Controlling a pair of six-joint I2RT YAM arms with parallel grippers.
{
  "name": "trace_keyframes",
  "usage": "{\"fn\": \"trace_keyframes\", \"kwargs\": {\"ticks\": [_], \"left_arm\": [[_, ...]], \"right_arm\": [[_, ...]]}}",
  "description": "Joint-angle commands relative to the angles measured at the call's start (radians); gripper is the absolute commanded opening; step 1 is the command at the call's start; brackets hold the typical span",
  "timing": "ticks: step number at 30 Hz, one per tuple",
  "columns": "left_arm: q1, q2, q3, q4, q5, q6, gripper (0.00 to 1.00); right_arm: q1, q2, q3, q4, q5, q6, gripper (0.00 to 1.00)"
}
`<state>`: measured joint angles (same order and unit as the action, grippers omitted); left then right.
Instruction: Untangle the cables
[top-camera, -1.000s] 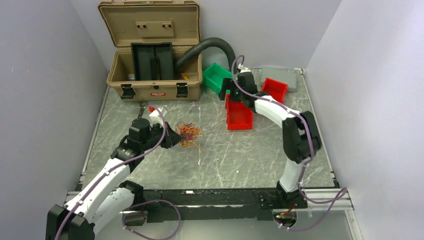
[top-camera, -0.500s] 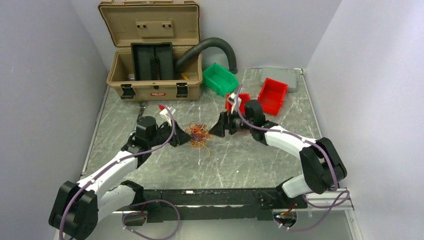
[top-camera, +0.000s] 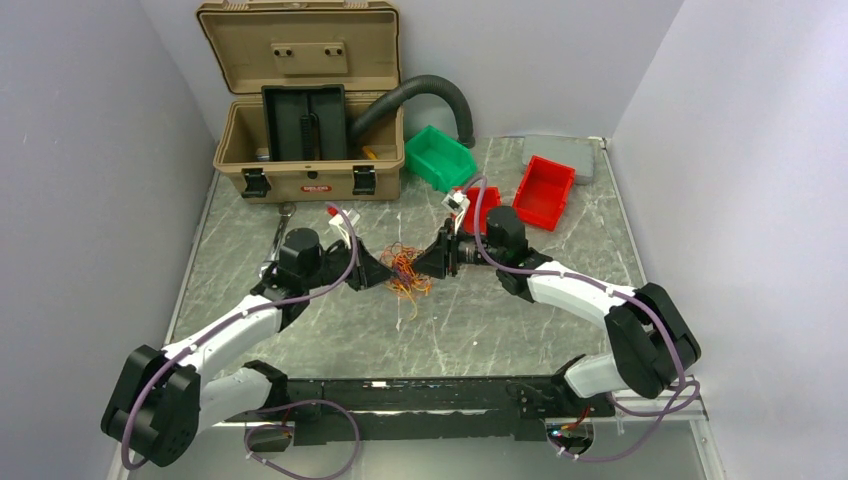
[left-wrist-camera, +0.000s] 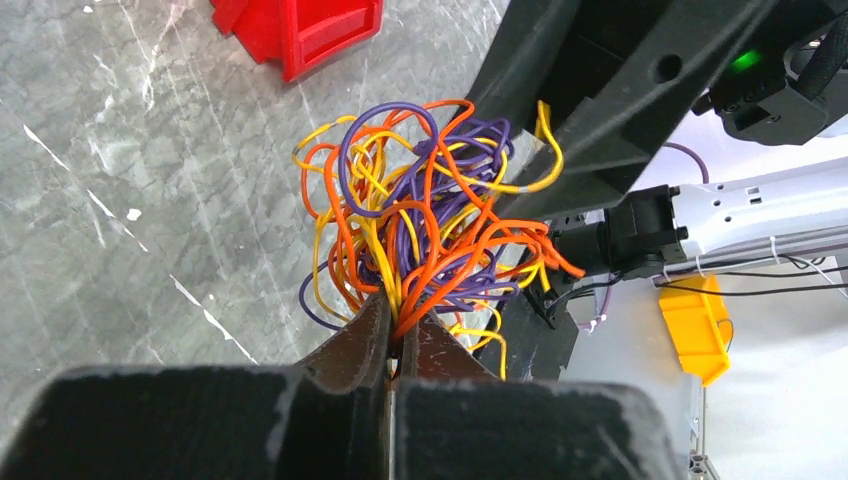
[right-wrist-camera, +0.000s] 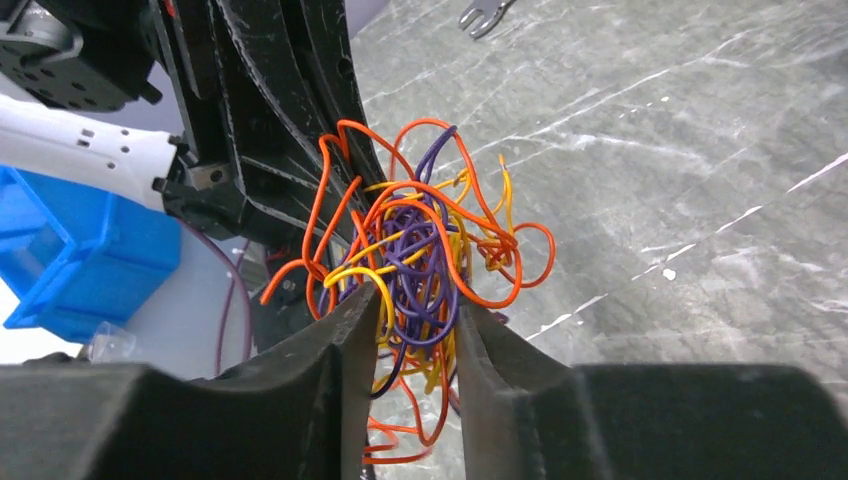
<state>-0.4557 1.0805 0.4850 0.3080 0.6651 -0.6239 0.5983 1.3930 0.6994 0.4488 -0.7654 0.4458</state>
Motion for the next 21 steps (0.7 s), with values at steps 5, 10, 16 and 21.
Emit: {"fn": "trace_keyframes", "kwargs": {"ticks": [5,10,16,21], "left_arm": [[-0.005,-0.045,0.066,-0.048,-0.053,0.038,0.09],[-0.005,-0.101,0.091,-0.249,-0.244,0.126,0.16],[-0.005,-0.107,0.153,-0.52,-0.544,0.159,0.0],[-0.006,-0.137,0.152,-0.605,-0.709,0.134,0.0]], "right_arm": [[-0.003,-0.038,0.049,-0.14,0.133,-0.029,0.0],[-0.018,-0.142,0.039,-0.316,0.397,-0.049,0.0],[-0.112,-0.245,-0.003,-0.438,0.695,0.038,0.0],[-0.173,-0.323,-0.063,-0.446,0.803,0.105,0.0]]}}
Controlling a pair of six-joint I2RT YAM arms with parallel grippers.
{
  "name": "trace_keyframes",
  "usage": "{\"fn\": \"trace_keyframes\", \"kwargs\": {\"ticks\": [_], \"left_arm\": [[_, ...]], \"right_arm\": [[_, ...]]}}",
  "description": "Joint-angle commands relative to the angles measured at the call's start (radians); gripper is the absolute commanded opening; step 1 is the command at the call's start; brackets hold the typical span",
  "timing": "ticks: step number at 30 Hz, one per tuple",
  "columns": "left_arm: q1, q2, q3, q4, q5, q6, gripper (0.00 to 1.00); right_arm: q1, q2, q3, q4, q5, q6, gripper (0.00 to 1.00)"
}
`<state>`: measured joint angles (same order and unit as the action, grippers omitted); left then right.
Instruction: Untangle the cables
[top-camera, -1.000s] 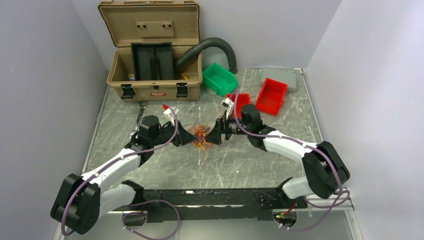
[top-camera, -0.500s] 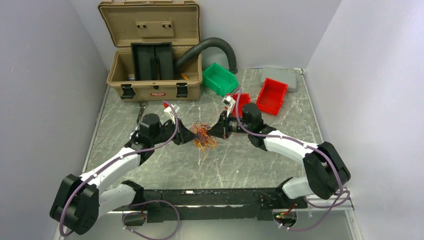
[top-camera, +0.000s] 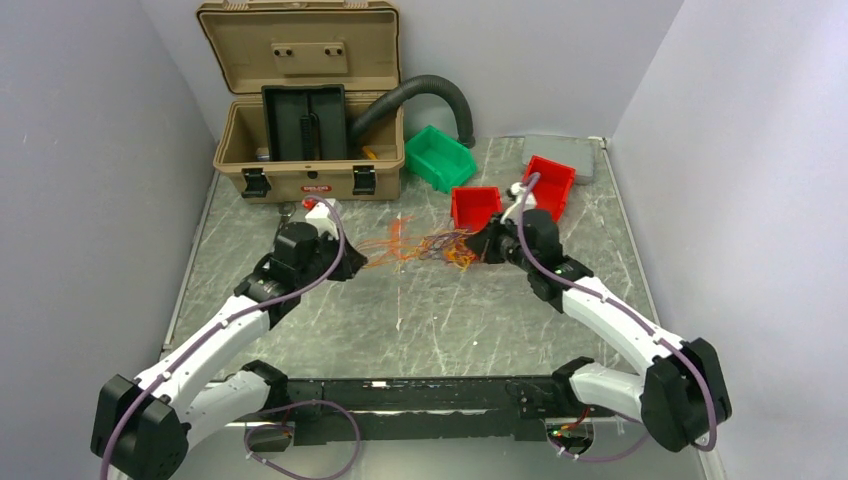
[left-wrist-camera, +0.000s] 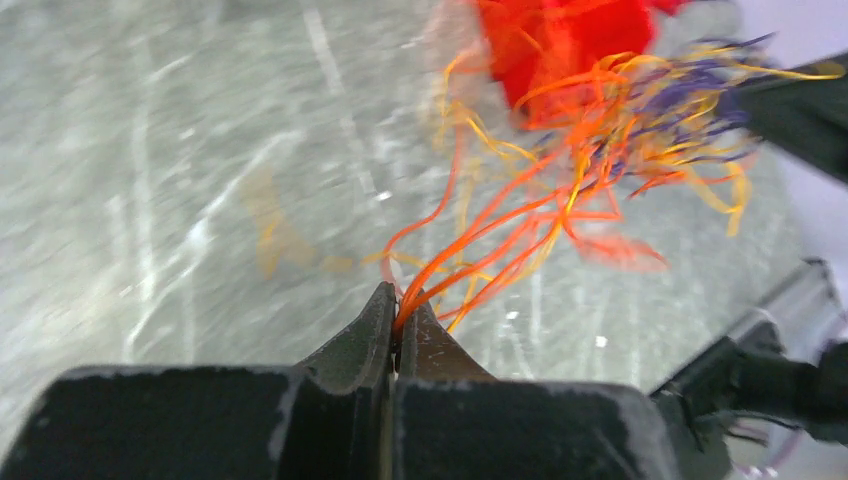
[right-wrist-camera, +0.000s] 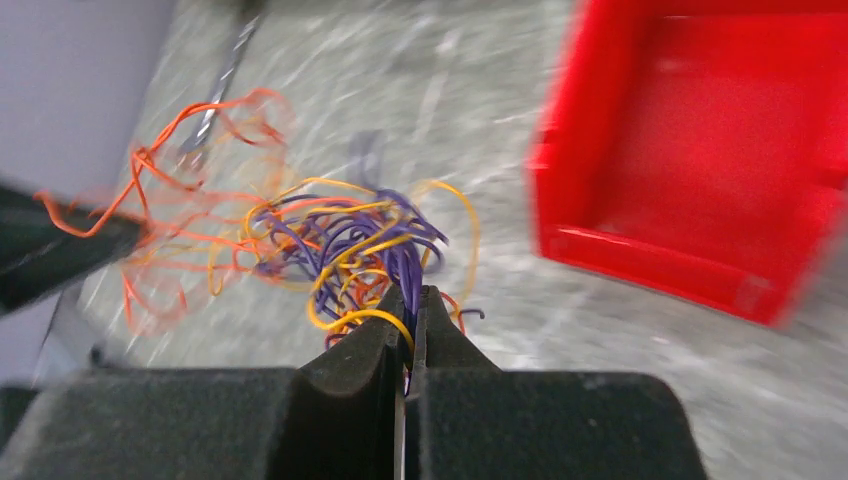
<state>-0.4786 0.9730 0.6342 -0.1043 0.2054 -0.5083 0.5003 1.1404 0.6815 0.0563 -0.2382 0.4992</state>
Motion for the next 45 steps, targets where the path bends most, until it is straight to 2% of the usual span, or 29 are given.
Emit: {"fn": "trace_keyframes", "kwargs": {"ticks": [1,5,7,10,16,19,24,31,32,34,37,38,40,43,45], "left_arm": [[0.019,-0.032,0.005,-0.214,-0.288,0.005,0.0],[0.019,-0.018,0.026,-0.321,-0.449,-0.069,0.0],[0.019,-0.005,0.035,-0.341,-0.468,-0.081,0.0],[0.018,0.005,0.031,-0.286,-0.365,-0.037,0.0],[0.02,-0.032,-0.044,-0.041,-0.044,0.018,0.0],[0.018,-0.042,-0.056,0.018,0.043,0.035,0.01],[0.019,-0.036,-0.045,0.032,0.109,0.06,0.01],[0.018,-0.034,-0.039,0.024,0.103,0.061,0.0],[0.018,-0.035,-0.03,-0.012,0.053,0.058,0.0],[0.019,-0.04,-0.003,-0.144,-0.168,0.003,0.0],[0.024,-0.043,0.039,-0.331,-0.465,-0.093,0.0],[0.024,-0.047,0.046,-0.367,-0.514,-0.11,0.0],[0.027,-0.066,0.053,-0.417,-0.585,-0.144,0.0],[0.027,-0.116,0.045,-0.479,-0.686,-0.226,0.0],[0.028,-0.155,0.029,-0.486,-0.721,-0.253,0.0]], "right_arm": [[-0.075,-0.086,-0.054,-0.053,0.304,0.06,0.0],[-0.079,-0.146,-0.082,-0.131,0.483,0.131,0.0],[-0.082,-0.175,-0.097,-0.132,0.525,0.139,0.0],[-0.082,-0.196,-0.115,-0.068,0.396,0.069,0.0],[-0.082,-0.144,-0.102,0.034,0.114,-0.002,0.0],[-0.081,-0.122,-0.097,0.073,-0.01,-0.026,0.0],[-0.08,-0.101,-0.104,0.144,-0.186,-0.042,0.0],[-0.077,-0.089,-0.096,0.173,-0.3,-0.05,0.0],[-0.078,-0.097,-0.091,0.156,-0.275,-0.052,0.0],[-0.077,-0.117,-0.077,0.066,-0.139,-0.04,0.01],[-0.08,-0.155,-0.057,-0.111,0.23,0.012,0.0],[-0.08,-0.169,-0.056,-0.159,0.386,0.039,0.0],[-0.082,-0.202,-0.063,-0.213,0.523,0.075,0.0],[-0.082,-0.271,-0.084,-0.251,0.638,0.121,0.0],[-0.082,-0.316,-0.107,-0.238,0.646,0.118,0.0]]}}
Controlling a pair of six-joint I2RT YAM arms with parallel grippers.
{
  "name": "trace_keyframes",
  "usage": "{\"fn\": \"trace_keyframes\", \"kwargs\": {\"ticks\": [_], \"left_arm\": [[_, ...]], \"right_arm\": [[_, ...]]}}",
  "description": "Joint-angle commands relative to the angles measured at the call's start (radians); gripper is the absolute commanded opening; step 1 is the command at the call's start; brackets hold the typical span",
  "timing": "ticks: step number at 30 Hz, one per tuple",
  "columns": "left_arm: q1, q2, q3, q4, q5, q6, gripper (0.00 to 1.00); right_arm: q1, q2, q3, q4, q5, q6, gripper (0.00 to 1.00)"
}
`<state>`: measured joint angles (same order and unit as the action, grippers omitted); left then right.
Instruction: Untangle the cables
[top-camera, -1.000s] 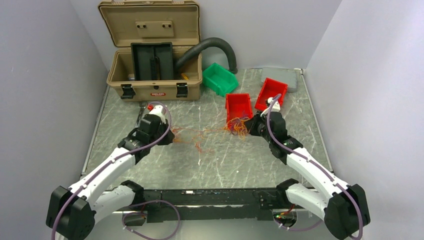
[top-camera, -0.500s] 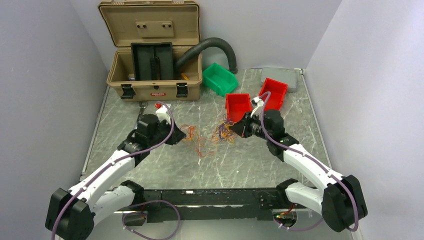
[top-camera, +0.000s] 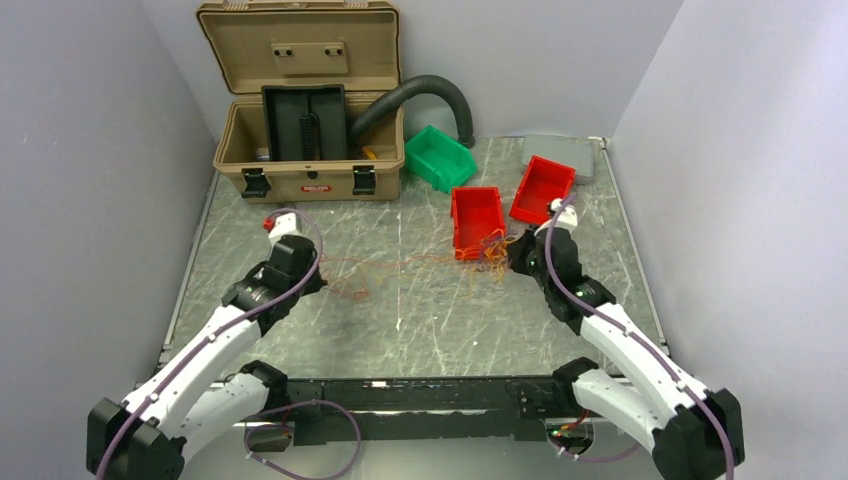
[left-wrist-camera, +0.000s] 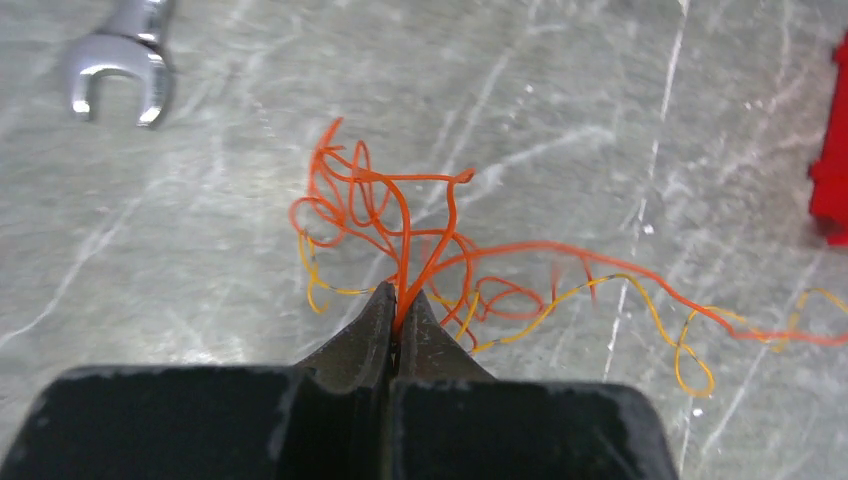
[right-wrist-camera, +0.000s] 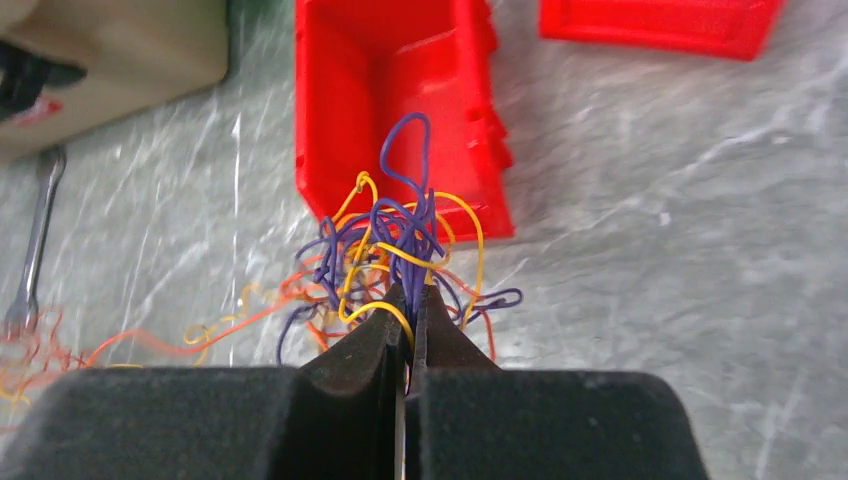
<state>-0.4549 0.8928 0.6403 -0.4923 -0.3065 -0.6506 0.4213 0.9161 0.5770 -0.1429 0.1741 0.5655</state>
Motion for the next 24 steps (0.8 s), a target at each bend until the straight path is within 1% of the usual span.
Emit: {"fn": "trace_keyframes", "kwargs": {"ticks": [1,3,4,6,8,11,14,15,16,17,18,19,21,24], "left_arm": [[0.005,-0.096,0.011,-0.071,-0.197,-0.093,0.0],[0.005,-0.132,-0.016,0.026,-0.102,-0.017,0.0],[0.004,-0.146,-0.031,0.082,-0.023,0.032,0.0],[0.005,-0.159,-0.053,0.212,0.194,0.126,0.0],[0.003,-0.153,-0.057,0.306,0.344,0.175,0.01],[0.003,-0.123,-0.023,0.339,0.469,0.212,0.02],[0.001,-0.098,0.023,0.315,0.507,0.241,0.02],[0.001,-0.096,0.034,0.314,0.518,0.249,0.02],[0.001,-0.094,0.039,0.319,0.538,0.257,0.02],[0.001,-0.095,0.044,0.33,0.569,0.259,0.03],[0.002,-0.092,0.043,0.352,0.616,0.258,0.03],[0.001,-0.089,0.041,0.381,0.681,0.256,0.05],[-0.003,-0.074,0.034,0.434,0.769,0.247,0.07],[-0.014,-0.048,0.034,0.47,0.82,0.249,0.08]], "right_arm": [[-0.004,-0.111,-0.015,-0.014,0.205,0.031,0.0],[-0.004,-0.138,-0.034,0.05,0.083,-0.024,0.0],[-0.004,-0.14,-0.039,0.085,0.009,-0.053,0.0],[-0.003,-0.124,-0.036,0.151,-0.17,-0.11,0.0],[-0.002,-0.093,-0.016,0.196,-0.352,-0.145,0.0],[-0.001,-0.045,0.02,0.216,-0.535,-0.162,0.0],[0.003,-0.02,0.048,0.201,-0.616,-0.18,0.0],[0.003,-0.014,0.054,0.187,-0.621,-0.189,0.05],[0.005,-0.006,0.061,0.173,-0.618,-0.195,0.26],[0.004,0.004,0.068,0.155,-0.611,-0.204,0.61],[0.005,0.013,0.072,0.147,-0.609,-0.211,0.71],[0.005,0.022,0.072,0.146,-0.617,-0.22,0.78],[0.005,0.031,0.064,0.174,-0.671,-0.228,0.79],[0.017,0.041,0.046,0.267,-0.776,-0.21,0.76]]}}
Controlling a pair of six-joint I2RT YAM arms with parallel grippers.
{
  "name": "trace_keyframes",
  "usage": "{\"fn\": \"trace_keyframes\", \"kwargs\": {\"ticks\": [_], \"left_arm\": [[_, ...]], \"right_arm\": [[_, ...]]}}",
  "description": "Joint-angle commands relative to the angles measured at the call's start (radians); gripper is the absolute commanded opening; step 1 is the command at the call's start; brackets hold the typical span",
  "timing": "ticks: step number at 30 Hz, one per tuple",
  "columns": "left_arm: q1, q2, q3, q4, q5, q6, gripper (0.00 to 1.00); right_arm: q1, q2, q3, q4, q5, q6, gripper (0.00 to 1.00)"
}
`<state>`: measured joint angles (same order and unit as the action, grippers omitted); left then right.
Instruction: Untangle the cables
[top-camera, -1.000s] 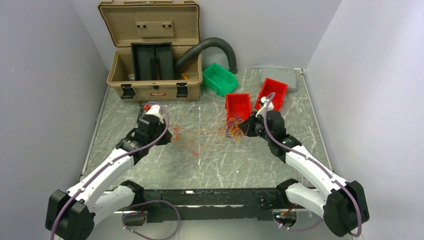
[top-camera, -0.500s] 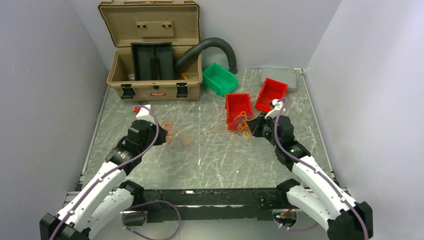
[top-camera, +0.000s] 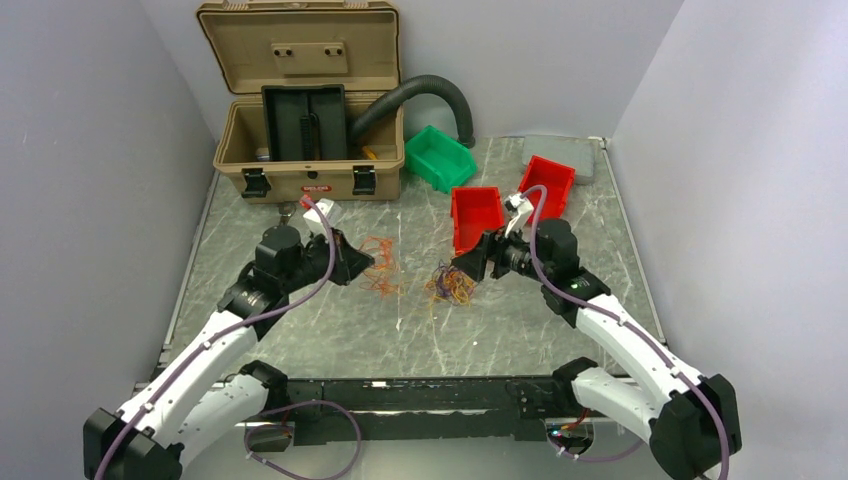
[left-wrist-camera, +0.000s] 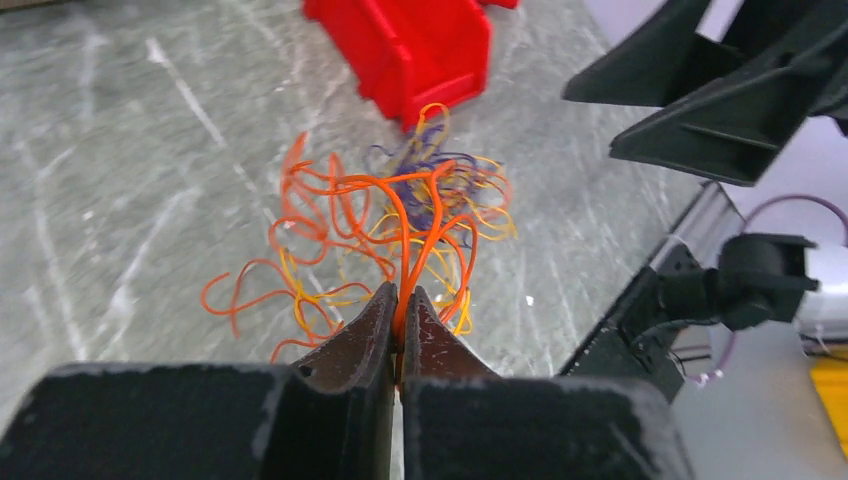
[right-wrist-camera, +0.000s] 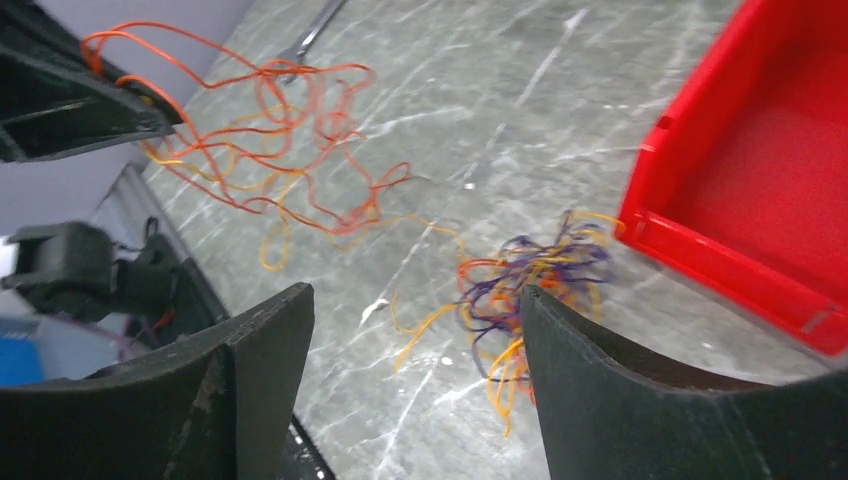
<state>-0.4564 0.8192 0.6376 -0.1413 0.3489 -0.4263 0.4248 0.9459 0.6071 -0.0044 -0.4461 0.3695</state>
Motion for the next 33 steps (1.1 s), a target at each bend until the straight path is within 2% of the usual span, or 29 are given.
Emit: {"fn": "trace_keyframes", "kwargs": {"ticks": [1,4,6,10,19,20,24,26,27,29,33], "left_arm": [[-0.017,0.034,0.041,0.121,0.169,0.027,0.08],[-0.026,0.053,0.045,0.133,0.183,0.028,0.08],[-0.037,0.065,0.047,0.16,0.201,0.026,0.09],[-0.066,0.093,0.061,0.17,0.203,0.037,0.09],[-0.117,0.107,0.068,0.147,0.186,0.064,0.09],[-0.118,0.105,0.065,0.15,0.185,0.064,0.09],[-0.124,0.103,0.058,0.151,0.171,0.06,0.09],[-0.124,0.102,0.054,0.144,0.155,0.058,0.16],[-0.123,0.1,0.054,0.143,0.133,0.055,0.22],[-0.124,0.092,0.054,0.106,0.09,0.05,0.33],[-0.124,0.062,0.046,0.084,0.013,0.038,0.47]], "right_arm": [[0.024,0.017,0.012,0.165,-0.197,-0.011,0.76],[0.086,0.05,0.026,0.22,-0.277,-0.035,0.77],[0.155,0.08,0.062,0.202,-0.249,-0.082,0.81],[0.234,0.156,0.12,0.187,-0.17,-0.119,0.81],[0.25,0.285,0.177,0.291,-0.182,-0.08,0.7],[0.252,0.294,0.178,0.299,-0.187,-0.076,0.67],[0.258,0.301,0.175,0.322,-0.2,-0.058,0.25],[0.256,0.291,0.172,0.314,-0.187,-0.056,0.07],[0.255,0.281,0.172,0.304,-0.173,-0.058,0.01],[0.256,0.26,0.166,0.278,-0.139,-0.067,0.0],[0.256,0.215,0.155,0.227,-0.096,-0.087,0.0]]}}
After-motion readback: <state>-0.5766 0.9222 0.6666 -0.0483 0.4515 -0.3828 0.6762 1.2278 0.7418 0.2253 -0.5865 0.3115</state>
